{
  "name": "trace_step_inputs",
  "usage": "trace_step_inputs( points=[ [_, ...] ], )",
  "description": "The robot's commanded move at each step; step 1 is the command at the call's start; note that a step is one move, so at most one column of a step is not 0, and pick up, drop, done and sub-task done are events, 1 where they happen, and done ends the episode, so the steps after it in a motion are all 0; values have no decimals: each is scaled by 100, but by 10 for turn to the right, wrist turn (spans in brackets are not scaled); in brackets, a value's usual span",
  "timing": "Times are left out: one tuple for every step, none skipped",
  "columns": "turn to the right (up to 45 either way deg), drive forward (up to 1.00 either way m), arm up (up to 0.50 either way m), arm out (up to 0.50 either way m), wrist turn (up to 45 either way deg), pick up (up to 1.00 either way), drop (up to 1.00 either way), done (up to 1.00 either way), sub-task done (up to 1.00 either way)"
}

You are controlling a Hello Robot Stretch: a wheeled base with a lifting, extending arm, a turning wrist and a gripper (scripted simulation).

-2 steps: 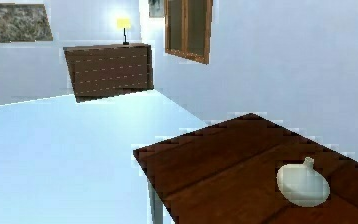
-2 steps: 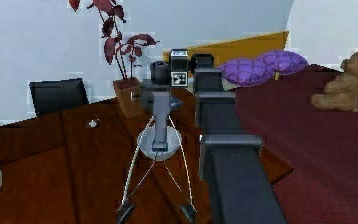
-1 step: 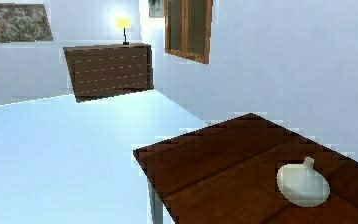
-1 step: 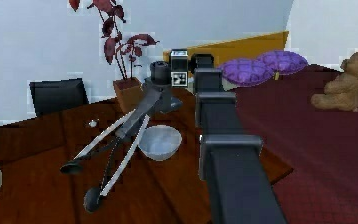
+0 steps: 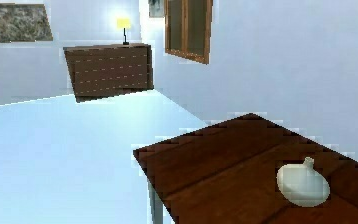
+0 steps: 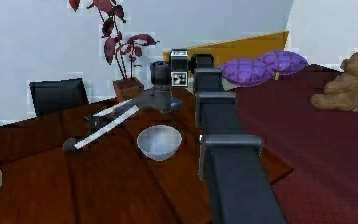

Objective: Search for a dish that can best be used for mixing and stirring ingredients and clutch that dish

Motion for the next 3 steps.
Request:
trace_step_inputs(
  points=[
    [0, 0, 0, 0, 450, 0, 0, 0, 0],
    [0, 0, 0, 0, 330, 0, 0, 0, 0],
    [0, 0, -24, 0, 0, 0, 0, 0, 0]
  ],
)
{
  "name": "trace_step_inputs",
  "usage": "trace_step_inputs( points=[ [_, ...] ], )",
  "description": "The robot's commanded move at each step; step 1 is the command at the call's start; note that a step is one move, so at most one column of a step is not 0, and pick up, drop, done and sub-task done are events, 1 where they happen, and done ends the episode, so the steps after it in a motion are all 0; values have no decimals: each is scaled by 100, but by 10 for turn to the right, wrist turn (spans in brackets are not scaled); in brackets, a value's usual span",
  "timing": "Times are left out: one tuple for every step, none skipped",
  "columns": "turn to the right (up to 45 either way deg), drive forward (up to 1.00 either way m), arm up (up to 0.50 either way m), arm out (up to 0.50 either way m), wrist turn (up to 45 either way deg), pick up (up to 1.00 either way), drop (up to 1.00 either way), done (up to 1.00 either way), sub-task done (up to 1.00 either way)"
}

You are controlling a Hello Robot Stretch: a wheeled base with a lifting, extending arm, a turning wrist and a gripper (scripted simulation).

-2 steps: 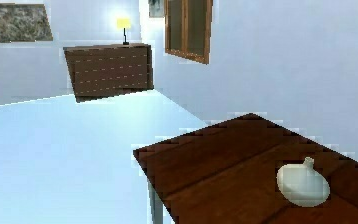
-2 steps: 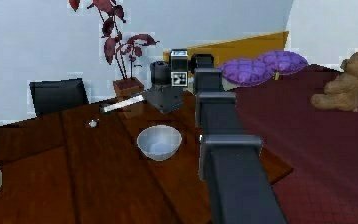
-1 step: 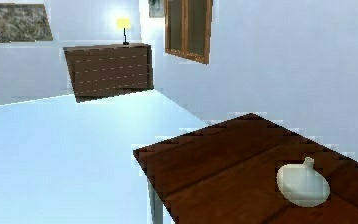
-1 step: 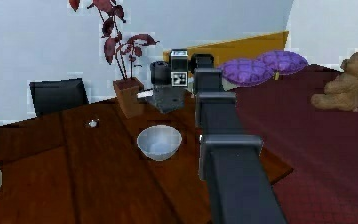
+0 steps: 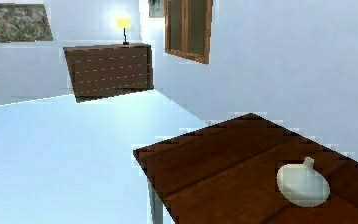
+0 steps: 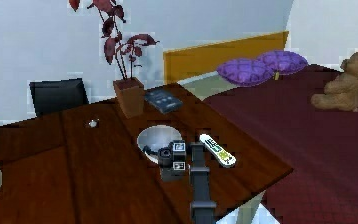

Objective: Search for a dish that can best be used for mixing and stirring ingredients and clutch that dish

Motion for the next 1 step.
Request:
trace_step_inputs(
  points=[
    [0, 0, 0, 0, 0, 100, 0, 0, 0]
  ],
)
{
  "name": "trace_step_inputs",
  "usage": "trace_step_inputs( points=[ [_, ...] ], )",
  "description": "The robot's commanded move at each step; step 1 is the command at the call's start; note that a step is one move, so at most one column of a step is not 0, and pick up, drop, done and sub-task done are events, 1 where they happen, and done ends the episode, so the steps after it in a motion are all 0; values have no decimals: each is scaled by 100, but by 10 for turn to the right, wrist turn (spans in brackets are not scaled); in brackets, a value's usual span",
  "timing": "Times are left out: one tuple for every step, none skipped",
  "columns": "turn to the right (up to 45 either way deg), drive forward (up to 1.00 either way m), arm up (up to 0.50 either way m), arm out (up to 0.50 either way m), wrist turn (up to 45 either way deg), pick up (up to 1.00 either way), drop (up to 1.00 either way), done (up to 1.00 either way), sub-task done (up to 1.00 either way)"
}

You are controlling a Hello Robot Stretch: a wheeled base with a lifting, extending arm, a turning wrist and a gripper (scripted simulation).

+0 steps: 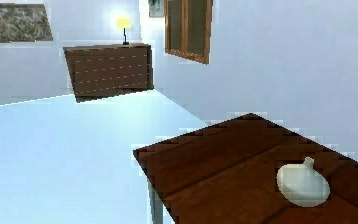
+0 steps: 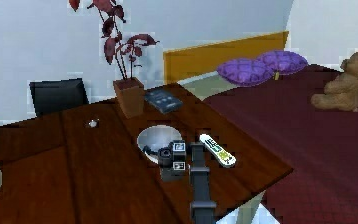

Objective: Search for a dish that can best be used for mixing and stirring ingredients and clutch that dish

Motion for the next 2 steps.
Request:
trace_step_inputs(
  points=[
    [0, 0, 10, 0, 0, 0, 0, 0, 0],
    [0, 0, 0, 0, 0, 0, 0, 100, 0]
  ],
)
